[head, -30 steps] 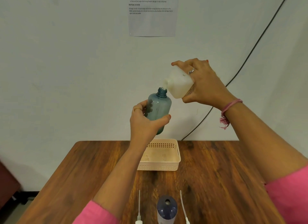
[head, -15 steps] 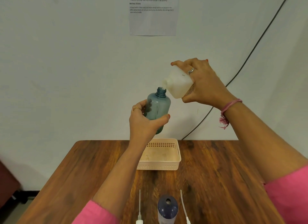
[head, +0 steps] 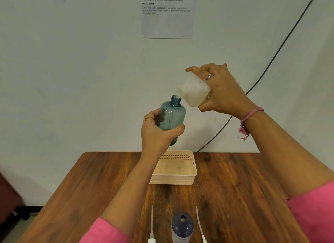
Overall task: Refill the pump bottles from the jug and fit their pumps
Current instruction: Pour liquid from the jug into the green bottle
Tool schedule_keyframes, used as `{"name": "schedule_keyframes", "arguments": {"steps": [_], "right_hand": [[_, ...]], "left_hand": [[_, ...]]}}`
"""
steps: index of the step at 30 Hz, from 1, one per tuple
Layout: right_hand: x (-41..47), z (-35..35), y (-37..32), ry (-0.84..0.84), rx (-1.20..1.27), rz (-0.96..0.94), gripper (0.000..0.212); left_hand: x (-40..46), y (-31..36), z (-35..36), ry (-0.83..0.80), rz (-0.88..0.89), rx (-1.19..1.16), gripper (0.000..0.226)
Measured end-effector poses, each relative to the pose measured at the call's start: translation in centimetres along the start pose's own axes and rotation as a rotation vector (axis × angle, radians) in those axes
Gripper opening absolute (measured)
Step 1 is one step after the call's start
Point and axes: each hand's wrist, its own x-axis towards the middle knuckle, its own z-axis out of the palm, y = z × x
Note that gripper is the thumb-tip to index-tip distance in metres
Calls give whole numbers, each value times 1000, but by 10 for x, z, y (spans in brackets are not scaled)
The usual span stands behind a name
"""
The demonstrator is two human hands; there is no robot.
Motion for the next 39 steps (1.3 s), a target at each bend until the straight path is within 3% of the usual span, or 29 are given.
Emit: {"name": "schedule_keyframes", "arguments": {"steps": [39], "right_hand": [[3,-3,-5,-10,-6,-31,99]], "left_hand": [[-1,0,-3,17,6,-16,75]]}}
